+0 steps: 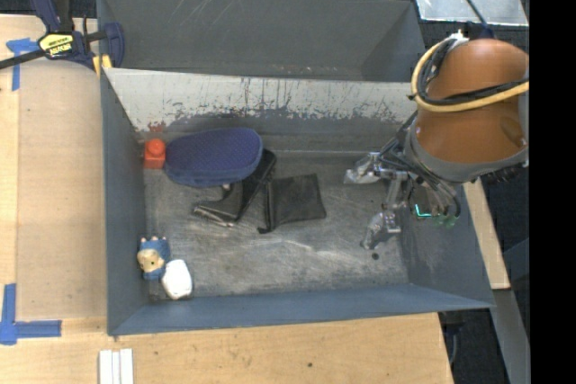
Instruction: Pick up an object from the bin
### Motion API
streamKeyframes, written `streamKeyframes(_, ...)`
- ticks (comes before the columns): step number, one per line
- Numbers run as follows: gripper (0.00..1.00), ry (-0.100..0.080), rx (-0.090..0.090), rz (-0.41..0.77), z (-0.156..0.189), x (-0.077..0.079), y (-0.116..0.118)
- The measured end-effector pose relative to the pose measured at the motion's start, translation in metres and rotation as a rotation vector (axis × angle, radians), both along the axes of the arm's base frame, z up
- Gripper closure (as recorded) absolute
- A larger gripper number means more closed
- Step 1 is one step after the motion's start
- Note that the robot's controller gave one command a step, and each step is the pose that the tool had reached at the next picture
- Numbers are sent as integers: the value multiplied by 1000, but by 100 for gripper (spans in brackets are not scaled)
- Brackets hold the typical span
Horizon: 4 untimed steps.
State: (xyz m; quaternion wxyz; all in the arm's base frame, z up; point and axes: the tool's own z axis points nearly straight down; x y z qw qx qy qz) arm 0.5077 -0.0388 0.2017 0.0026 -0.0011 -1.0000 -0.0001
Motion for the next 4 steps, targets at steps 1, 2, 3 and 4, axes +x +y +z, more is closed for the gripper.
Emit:
streamKeyframes(1, 0, -13, -2, -183, -129, 57, 65)
streamKeyframes(2, 0, -13, 0, 248, -100, 91, 57)
streamKeyframes(3, 0, -12, 0, 46, -86, 102, 54)
streamKeyframes(4, 0, -15, 0, 62, -127, 91, 59)
